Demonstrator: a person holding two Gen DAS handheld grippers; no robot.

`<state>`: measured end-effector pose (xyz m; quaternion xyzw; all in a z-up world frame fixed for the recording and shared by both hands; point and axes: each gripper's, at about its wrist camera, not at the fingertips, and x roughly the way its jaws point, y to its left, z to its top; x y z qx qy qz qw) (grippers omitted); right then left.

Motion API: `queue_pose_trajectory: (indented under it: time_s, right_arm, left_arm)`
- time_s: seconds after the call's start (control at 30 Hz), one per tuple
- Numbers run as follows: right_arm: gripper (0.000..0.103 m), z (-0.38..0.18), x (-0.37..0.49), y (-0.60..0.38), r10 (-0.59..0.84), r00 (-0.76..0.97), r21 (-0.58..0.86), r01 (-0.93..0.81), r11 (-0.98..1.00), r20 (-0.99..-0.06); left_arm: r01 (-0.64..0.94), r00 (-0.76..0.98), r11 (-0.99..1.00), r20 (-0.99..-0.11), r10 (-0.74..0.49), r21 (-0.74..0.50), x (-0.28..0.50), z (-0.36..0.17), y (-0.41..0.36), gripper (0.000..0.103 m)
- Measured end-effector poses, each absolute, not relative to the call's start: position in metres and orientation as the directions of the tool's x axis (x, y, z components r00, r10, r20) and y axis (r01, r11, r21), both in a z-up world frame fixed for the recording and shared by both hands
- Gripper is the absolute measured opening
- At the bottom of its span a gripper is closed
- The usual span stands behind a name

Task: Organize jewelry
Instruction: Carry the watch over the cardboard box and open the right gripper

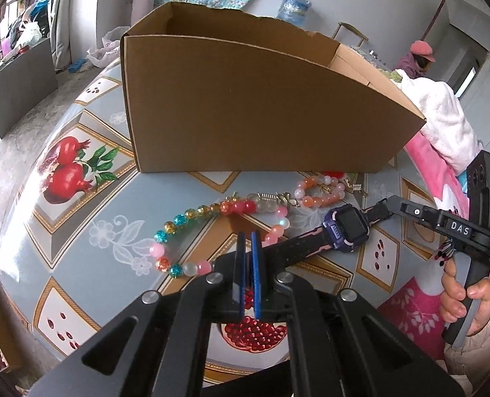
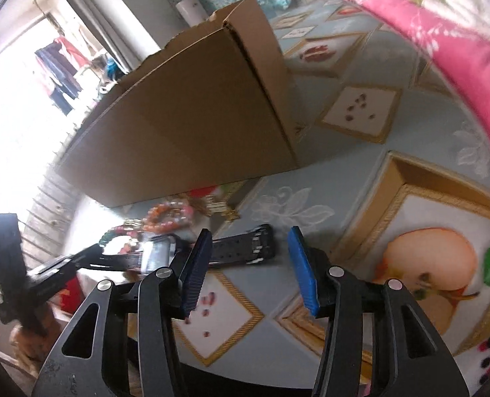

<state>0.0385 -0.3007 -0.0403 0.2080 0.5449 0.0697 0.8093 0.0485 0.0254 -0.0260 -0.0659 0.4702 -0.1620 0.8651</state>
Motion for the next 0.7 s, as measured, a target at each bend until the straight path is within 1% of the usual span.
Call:
queue_pose_trajectory:
  time_s: [0.07, 0.13, 0.2, 0.27, 0.33, 0.4, 0.47, 0.7]
  right_arm:
    - [0.043, -0.037, 0.035, -0.301, 0.363, 0.407, 0.440, 0.111, 0.891, -0.838]
    - [0.036, -0.031, 0.032, -0.303, 0.399, 0.424, 0.478, 0.095, 0.873, -0.813]
    - [0.035, -0.024, 0.032, -0.302, 0.415, 0.439, 0.496, 0.084, 0.864, -0.797]
    - [0.028, -0.024, 0.032, -0.301, 0.387, 0.437, 0.466, 0.087, 0.880, -0.812]
    - [0.013, -0.027, 0.033, -0.301, 0.353, 0.435, 0.438, 0.110, 0.892, -0.828]
    - [0.003, -0.030, 0.034, -0.303, 0.344, 0.439, 0.439, 0.133, 0.889, -0.830]
    - [0.003, -0.027, 0.032, -0.304, 0.352, 0.451, 0.453, 0.136, 0.881, -0.820]
    - [0.002, 0.013, 0.014, -0.284, 0.308, 0.531, 0.384, 0.035, 0.923, -0.789]
  left_arm:
    - [0.218, 0.506, 0.938, -0.791, -0.344, -0.268, 0.048, -0.026, 0.026, 0.003]
    - [0.218, 0.507, 0.938, -0.790, -0.345, -0.269, 0.047, -0.026, 0.026, 0.003]
    - [0.218, 0.509, 0.939, -0.790, -0.343, -0.267, 0.048, -0.026, 0.025, 0.003]
    - [0.218, 0.509, 0.939, -0.790, -0.343, -0.267, 0.048, -0.026, 0.025, 0.003]
    - [0.216, 0.509, 0.939, -0.791, -0.341, -0.267, 0.048, -0.026, 0.026, 0.003]
    - [0.212, 0.513, 0.940, -0.788, -0.340, -0.267, 0.049, -0.025, 0.027, 0.003]
    - [0.220, 0.521, 0.937, -0.780, -0.347, -0.271, 0.049, -0.023, 0.027, 0.003]
    - [0.277, 0.569, 0.926, -0.733, -0.373, -0.256, 0.035, -0.002, 0.021, 0.003]
